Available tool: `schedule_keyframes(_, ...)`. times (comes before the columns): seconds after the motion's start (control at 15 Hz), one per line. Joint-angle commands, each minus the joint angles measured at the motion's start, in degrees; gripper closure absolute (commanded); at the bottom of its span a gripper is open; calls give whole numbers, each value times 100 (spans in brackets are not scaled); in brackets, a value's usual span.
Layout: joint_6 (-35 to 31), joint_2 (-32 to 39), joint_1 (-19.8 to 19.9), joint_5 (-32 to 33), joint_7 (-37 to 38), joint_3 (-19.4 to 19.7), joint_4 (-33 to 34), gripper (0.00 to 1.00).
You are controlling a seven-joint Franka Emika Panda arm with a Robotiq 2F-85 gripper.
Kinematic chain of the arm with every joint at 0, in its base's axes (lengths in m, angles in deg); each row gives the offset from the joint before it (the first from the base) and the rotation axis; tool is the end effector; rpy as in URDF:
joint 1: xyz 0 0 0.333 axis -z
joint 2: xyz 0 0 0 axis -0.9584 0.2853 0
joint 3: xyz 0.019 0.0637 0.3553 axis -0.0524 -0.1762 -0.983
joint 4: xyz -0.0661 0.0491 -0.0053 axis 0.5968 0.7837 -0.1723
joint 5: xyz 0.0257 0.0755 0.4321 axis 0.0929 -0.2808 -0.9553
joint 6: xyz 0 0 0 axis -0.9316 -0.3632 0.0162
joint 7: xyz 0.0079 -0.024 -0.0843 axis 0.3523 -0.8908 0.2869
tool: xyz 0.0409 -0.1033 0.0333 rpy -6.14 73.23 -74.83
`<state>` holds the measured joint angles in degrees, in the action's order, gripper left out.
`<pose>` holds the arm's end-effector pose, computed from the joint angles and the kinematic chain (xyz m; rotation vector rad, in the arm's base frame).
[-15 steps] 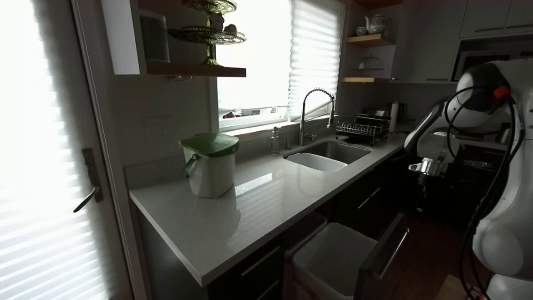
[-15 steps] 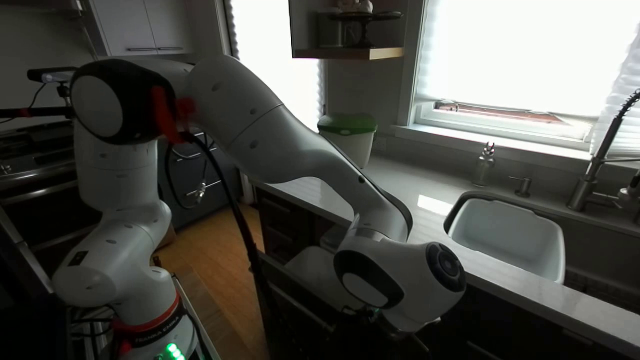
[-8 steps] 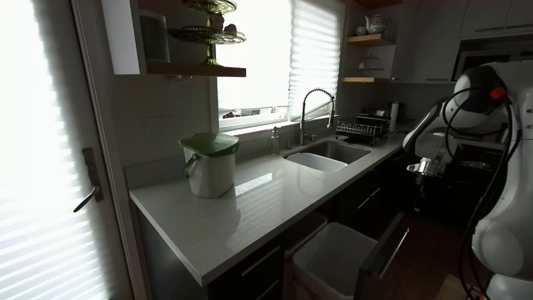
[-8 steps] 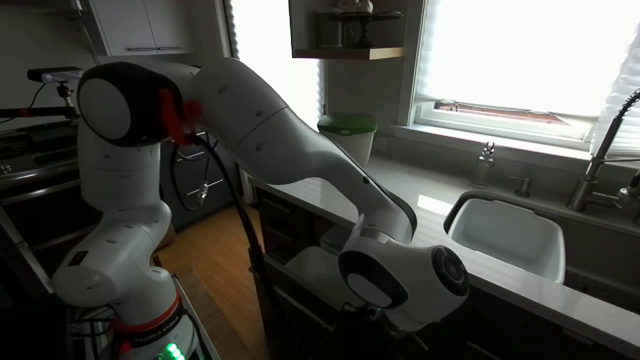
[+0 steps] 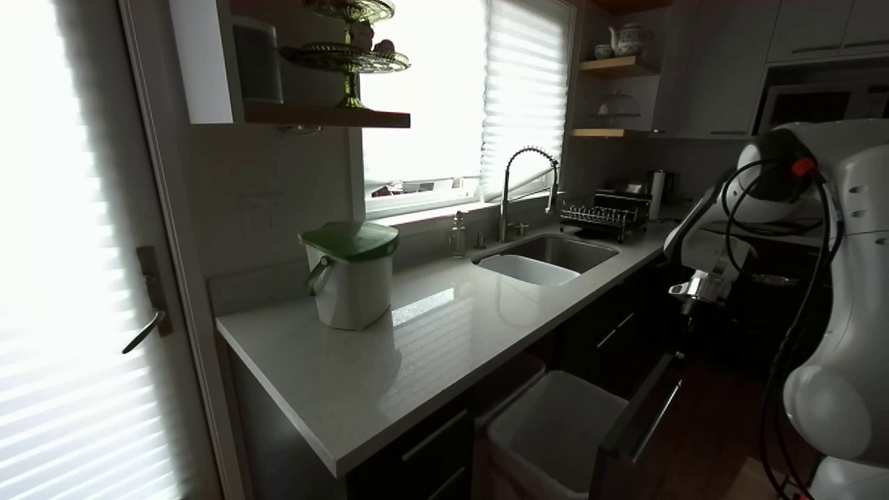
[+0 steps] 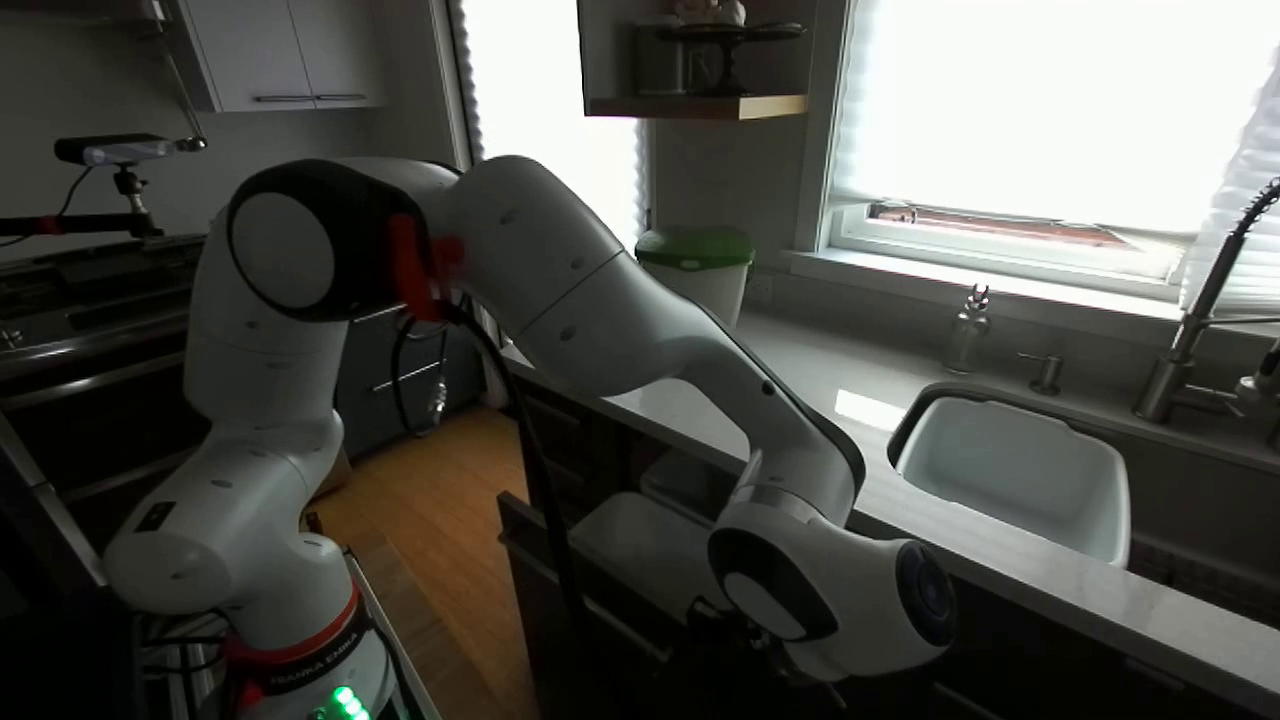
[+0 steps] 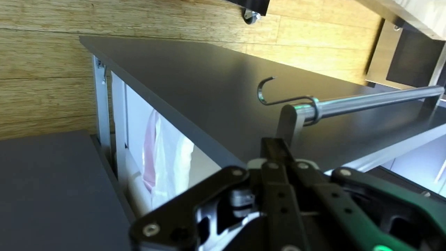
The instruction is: Close the double pull out trash can drawer
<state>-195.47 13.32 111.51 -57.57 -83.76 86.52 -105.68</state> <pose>0.3623 -0.4521 0.2181 -2.5136 -0.3311 -0.0601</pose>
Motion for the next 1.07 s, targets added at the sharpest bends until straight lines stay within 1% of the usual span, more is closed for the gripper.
schedule_keyframes(0.0,373,372,235,-350,-75,-192,377,100)
schedule_keyframes(0.33,806,463,563,-1067,-811,-523,556,100)
schedule_keyframes(0.47,912,531,600,-1397,-1051,-627,651,100)
schedule_keyframes(0.67,770,666,524,-1944,-1276,-739,786,100)
schedule_keyframes(1.0,493,1050,299,-2735,-1371,-876,1250,100)
